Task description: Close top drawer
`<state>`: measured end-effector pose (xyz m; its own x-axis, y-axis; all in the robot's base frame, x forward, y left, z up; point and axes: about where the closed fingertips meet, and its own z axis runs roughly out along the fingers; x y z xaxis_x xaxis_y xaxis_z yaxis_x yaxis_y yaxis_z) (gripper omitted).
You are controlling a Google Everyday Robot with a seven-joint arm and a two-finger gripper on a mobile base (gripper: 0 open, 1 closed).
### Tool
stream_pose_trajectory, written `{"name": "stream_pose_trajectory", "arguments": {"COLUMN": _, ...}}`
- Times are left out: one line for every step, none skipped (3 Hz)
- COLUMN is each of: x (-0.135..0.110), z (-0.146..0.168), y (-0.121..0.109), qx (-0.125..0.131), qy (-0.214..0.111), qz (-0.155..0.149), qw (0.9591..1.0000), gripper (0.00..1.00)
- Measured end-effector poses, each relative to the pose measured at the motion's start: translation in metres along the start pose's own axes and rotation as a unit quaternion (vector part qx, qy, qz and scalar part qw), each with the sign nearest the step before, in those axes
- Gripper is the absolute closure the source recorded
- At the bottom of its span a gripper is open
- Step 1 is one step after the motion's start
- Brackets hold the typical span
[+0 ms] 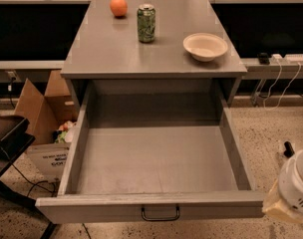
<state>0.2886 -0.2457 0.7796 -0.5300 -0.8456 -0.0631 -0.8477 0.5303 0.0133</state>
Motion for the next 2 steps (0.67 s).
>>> {"name": "stream_pose_trajectory", "arguments": {"x": 0.011, "z": 0.031, "y": 0.015, "qx": 0.015, "qy": -0.035, "qz": 0.0, "qw": 0.9993, "gripper": 1.0}}
{"name": "stream_pose_trajectory", "arguments": {"x": -0.001, "z": 0.05, "y": 0.013, "qx": 0.044, "qy": -0.089, "qz": -0.007, "qw": 0.995, "gripper": 1.0}}
